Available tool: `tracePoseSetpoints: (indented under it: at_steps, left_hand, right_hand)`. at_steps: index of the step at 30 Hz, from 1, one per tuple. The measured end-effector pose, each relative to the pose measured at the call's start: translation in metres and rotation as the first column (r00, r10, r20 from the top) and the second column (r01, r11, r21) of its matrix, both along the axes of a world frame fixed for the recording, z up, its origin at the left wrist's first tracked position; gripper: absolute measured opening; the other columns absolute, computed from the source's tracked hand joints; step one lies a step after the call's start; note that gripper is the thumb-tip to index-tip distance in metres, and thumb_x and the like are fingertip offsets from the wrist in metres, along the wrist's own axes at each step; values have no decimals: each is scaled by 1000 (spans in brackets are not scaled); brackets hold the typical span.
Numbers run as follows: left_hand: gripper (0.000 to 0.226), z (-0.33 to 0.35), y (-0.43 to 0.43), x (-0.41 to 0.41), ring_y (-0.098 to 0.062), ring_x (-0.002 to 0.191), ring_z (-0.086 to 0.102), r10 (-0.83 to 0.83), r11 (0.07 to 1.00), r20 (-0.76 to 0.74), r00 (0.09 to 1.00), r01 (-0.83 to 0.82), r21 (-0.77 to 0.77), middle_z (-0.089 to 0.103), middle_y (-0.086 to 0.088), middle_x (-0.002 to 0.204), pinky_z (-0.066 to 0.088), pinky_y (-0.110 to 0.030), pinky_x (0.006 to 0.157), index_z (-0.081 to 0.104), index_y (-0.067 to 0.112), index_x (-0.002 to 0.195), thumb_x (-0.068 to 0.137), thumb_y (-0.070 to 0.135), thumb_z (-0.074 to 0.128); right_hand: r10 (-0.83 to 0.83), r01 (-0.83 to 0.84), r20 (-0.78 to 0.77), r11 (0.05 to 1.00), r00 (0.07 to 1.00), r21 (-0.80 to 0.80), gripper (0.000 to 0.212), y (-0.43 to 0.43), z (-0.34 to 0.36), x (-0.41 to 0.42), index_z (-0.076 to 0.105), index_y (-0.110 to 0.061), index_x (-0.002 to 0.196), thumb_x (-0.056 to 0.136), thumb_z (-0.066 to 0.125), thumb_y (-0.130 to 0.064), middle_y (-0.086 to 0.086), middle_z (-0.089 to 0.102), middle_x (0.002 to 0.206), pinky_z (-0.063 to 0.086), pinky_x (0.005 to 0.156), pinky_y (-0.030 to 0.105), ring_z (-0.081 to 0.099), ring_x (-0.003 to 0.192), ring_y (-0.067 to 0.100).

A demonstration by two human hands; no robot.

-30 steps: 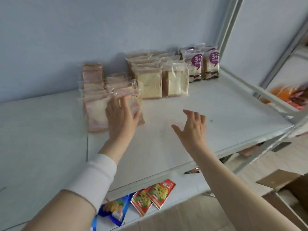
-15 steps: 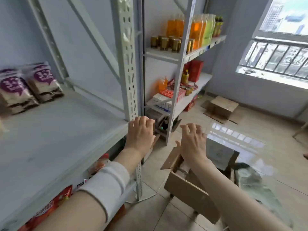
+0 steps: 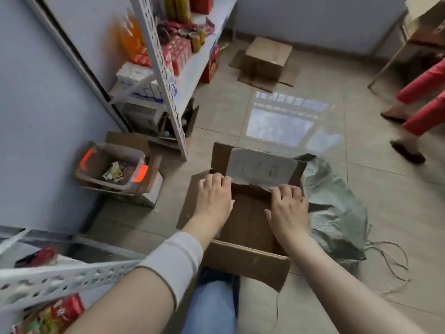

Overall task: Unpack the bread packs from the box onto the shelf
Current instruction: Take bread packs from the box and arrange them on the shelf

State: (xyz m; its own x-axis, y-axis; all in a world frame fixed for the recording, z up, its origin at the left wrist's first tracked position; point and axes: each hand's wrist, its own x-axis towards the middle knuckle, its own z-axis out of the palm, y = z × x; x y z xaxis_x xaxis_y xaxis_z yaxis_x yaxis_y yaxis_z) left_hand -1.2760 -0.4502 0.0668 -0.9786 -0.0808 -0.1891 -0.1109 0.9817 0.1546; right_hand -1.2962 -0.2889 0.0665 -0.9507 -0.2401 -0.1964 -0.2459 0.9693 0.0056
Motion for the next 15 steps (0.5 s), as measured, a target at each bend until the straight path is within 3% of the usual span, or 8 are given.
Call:
tracePoseSetpoints:
  at_steps: [4, 9, 12, 15]
  left_hand:
    - [50, -83, -10, -51, -26, 125, 37, -31, 999, 142, 989, 30, 14, 42, -10, 134, 30, -38, 106, 36, 16, 132, 90, 35, 54]
    - [50, -199, -6, -86, -25, 121, 39, 27, 998, 294, 956, -43, 47, 44, -8, 131, 34, -36, 100, 37, 15, 130, 89, 36, 54]
    - [50, -279, -8, -102, -30, 119, 41, 127, 989, 411, 903, -144, 12, 44, -14, 129, 36, -40, 95, 37, 10, 128, 88, 34, 54]
    - [54, -349, -13, -119, -34, 122, 39, 268, 946, 487, 831, -322, 30, 41, -17, 131, 36, -42, 96, 32, 5, 131, 89, 32, 53]
  right_hand:
    - [-15, 4, 188, 998, 982, 62, 49, -11, -81, -35, 43, -16, 128, 84, 60, -31, 9, 44, 131, 38, 91, 42, 37, 123, 31]
    - [-53, 24, 338, 996, 940, 91, 39, -26, -188, -52, 60, -15, 110, 73, 71, -23, 9, 61, 113, 46, 78, 40, 54, 110, 30]
    - [-79, 45, 530, 996, 844, 76, 46, -39, -271, -49, 45, -10, 126, 86, 56, -32, 14, 48, 130, 39, 91, 45, 41, 122, 34]
    - [-133, 127, 640, 990, 756, 56, 58, -58, -343, -44, 37, -5, 131, 88, 51, -43, 16, 43, 132, 37, 95, 45, 37, 124, 34]
